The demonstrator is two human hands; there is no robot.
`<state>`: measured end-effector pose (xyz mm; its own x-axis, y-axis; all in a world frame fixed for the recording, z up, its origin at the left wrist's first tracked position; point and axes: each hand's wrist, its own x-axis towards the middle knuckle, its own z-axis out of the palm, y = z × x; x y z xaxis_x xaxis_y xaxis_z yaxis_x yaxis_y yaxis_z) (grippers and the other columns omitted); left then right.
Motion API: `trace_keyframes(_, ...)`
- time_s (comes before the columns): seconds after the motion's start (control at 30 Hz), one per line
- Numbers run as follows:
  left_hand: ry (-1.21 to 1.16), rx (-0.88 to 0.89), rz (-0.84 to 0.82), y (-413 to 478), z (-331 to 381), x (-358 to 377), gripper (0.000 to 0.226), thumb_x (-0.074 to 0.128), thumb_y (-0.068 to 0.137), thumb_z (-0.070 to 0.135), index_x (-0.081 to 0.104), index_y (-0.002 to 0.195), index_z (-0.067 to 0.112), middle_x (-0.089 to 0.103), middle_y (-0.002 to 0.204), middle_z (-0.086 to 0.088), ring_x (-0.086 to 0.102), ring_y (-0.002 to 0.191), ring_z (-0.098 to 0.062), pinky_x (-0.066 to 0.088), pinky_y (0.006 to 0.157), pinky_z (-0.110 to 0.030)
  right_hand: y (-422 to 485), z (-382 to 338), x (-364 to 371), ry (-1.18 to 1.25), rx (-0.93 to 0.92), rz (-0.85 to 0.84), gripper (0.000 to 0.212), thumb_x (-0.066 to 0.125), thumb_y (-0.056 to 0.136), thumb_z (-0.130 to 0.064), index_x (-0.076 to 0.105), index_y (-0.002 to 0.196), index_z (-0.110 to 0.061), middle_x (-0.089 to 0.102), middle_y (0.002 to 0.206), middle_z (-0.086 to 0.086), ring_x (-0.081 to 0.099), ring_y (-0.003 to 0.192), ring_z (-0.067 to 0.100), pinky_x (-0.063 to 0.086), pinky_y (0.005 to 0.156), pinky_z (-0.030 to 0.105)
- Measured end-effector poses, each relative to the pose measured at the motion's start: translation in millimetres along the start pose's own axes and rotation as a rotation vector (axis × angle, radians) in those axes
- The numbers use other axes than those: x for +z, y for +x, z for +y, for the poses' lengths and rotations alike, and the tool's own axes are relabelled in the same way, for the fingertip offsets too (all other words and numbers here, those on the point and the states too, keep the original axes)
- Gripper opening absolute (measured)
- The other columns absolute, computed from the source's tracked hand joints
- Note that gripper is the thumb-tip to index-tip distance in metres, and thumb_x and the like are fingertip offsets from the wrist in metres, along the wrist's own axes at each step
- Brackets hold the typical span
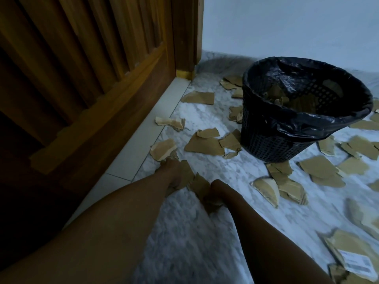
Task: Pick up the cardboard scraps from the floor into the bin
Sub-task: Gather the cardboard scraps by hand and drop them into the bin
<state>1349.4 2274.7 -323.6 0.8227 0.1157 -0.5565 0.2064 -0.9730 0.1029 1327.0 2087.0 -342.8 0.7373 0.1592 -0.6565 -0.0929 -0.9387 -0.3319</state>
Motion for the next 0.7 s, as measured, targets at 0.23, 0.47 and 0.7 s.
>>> trace_keyframes(0.23,0.09,0.002,-0.055,-1.9,-6.1,-5.8,0.081,0.076,0.082,0.035,0.034,0.145,0.006,0.036,0.149,-0.014,0.041,0.132,-0.038,0.042,0.105,-0.048,-4.2,-0.4,-3.3,0.007,0.028,-0.024,0.058,0.06,0.096,-0.036,0.045,0.142,-0.003,0.047,0.144,0.015,0.049,0.131,0.03,0.041,0.106,0.037)
trace_keyframes(0.47,0.231,-0.021,0.203,17.4,-28.2,-20.3,0.073,0.067,0.086,0.046,0.031,0.146,0.024,0.006,0.158,-0.007,0.012,0.142,-0.038,0.026,0.109,-0.055,9.4,7.8,-33.3,-0.139,0.135,0.397,0.063,0.048,0.094,-0.058,0.042,0.146,-0.024,0.03,0.154,0.006,0.026,0.14,0.034,0.024,0.106,0.06)
trace_keyframes(0.7,0.311,-0.016,0.006,43.2,-31.8,-36.0,0.085,0.063,0.09,0.048,0.015,0.157,0.024,-0.024,0.162,-0.008,-0.016,0.147,-0.044,0.01,0.114,-0.065,40.8,34.5,-84.5,-0.295,-0.006,0.296,0.061,0.049,0.098,-0.032,0.024,0.153,-0.037,0.012,0.165,0.002,-0.004,0.152,0.033,0.003,0.111,0.072)
